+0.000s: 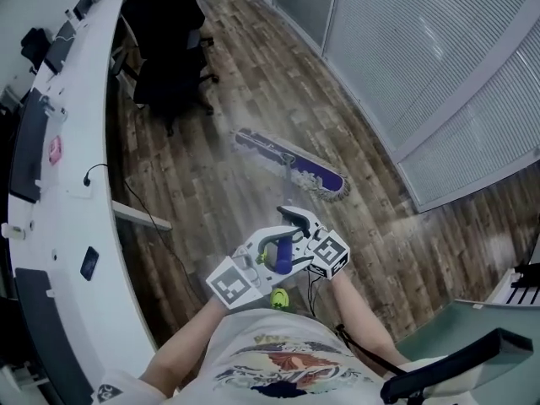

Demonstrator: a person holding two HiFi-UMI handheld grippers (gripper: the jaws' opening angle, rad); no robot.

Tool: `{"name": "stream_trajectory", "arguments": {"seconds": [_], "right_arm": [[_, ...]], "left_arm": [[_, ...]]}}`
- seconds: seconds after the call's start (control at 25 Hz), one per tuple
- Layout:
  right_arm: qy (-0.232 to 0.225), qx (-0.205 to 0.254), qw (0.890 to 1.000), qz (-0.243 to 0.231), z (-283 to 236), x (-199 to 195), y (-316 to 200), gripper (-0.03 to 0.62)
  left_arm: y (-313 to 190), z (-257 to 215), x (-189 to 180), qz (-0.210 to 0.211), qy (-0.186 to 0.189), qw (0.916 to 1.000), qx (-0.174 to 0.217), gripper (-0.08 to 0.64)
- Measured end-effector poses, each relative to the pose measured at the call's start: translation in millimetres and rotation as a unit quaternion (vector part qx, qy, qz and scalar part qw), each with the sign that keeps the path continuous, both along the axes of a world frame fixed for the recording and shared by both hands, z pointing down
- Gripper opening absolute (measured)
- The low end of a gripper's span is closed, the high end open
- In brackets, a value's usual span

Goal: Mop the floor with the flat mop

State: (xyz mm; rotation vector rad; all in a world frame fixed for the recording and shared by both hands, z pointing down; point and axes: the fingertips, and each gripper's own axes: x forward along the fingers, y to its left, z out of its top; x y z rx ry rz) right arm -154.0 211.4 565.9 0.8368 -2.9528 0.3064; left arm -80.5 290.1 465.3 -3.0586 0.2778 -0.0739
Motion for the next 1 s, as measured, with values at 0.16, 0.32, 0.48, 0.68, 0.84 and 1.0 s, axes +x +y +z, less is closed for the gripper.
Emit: {"name": "stream_trajectory", "arguments": {"seconds": [0.16,0.32,0.48,0.68,0.84,1.0], "right_arm": [[-0.003,0.007,1.0,-0.025,-1,-6,41,0.239],[-0.02,0.016,0.999,-0.029,-3,-17,70,0.239],[-0.021,0.009,0.999,-0.041,-5,-28,84,0.239],[-0.008,0.011,0.998,-0.067,5,-30,85,0.247],[-0.024,0.03,0.996,-0.075,-4,-31,62,0.253],[-0.027,0.03,0.995,-0.096,-8,-35,25,0.253]], "left_arm": [[37,-2,-2,-0.036,0.009,0.9993,0.0,0.207],[60,-8,-13,-0.067,0.026,0.9974,-0.001,0.207],[69,-16,-21,-0.094,0.056,0.9939,-0.01,0.207],[72,5,-23,-0.086,0.001,0.9963,0.003,0.207],[44,-18,-29,-0.129,0.088,0.9874,-0.023,0.207],[0,-31,-36,-0.155,0.116,0.9809,-0.023,0.206]]}}
